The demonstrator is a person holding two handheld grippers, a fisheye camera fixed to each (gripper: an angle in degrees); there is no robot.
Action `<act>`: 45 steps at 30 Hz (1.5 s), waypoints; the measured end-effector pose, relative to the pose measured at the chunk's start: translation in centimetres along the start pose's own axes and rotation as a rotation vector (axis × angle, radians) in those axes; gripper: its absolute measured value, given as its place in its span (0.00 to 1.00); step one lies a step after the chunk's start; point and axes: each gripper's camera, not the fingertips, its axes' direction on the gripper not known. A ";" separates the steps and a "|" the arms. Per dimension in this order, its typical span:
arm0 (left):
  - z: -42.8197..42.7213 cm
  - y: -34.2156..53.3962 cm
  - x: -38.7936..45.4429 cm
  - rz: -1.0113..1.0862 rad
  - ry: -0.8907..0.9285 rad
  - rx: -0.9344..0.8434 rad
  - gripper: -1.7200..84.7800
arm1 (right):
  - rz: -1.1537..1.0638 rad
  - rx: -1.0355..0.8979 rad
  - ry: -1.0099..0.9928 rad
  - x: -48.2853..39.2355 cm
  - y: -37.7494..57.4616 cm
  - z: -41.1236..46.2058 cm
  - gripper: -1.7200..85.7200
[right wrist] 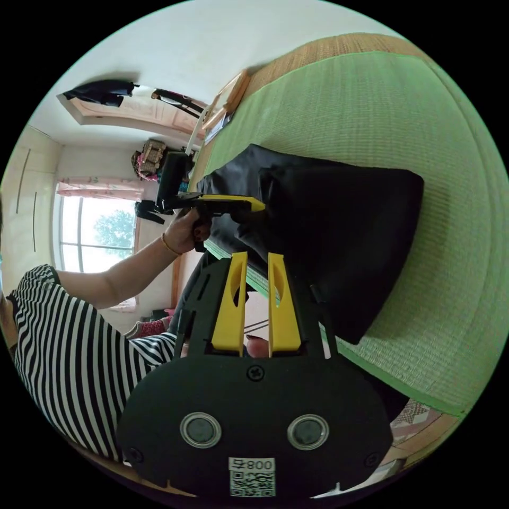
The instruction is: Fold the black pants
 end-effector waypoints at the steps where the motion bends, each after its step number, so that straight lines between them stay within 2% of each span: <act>1: -1.2 0.1 0.4 0.005 0.023 0.015 0.04 | 0.004 0.010 -0.003 0.4 0.3 -0.4 0.10; 5: -6.8 0.8 1.6 0.030 0.034 0.108 0.03 | -0.003 0.054 0.057 1.1 1.1 -1.7 0.10; 14: -10.5 -1.0 3.3 0.050 -0.095 0.101 0.10 | -0.020 0.046 0.224 3.2 1.3 0.5 0.11; 18: -10.1 -1.9 3.3 0.006 -0.151 0.033 0.07 | -0.193 -0.004 0.293 0.8 -0.3 4.0 0.13; 21: -11.0 -2.0 3.2 -0.014 -0.114 0.028 0.05 | -0.342 -0.053 0.367 -1.7 -1.4 7.6 0.13; 27: -13.7 -0.8 4.4 -0.004 -0.085 0.052 0.03 | -0.458 -0.121 0.512 -2.8 -1.7 12.6 0.07; 30: -15.6 -0.2 5.3 0.011 -0.060 0.084 0.03 | -0.468 -0.080 0.510 -3.2 -1.2 12.0 0.03; 34: -17.8 0.4 6.0 0.035 -0.058 0.109 0.03 | -0.445 -0.023 0.351 -2.9 -0.9 9.9 0.03; 40: -16.8 0.9 4.7 0.007 -0.106 0.034 0.03 | -0.465 -0.037 0.397 -2.4 -1.5 10.9 0.09; 45: -16.0 1.8 3.7 -0.026 -0.106 0.042 0.03 | -0.464 -0.066 0.376 -2.2 -2.8 12.6 0.06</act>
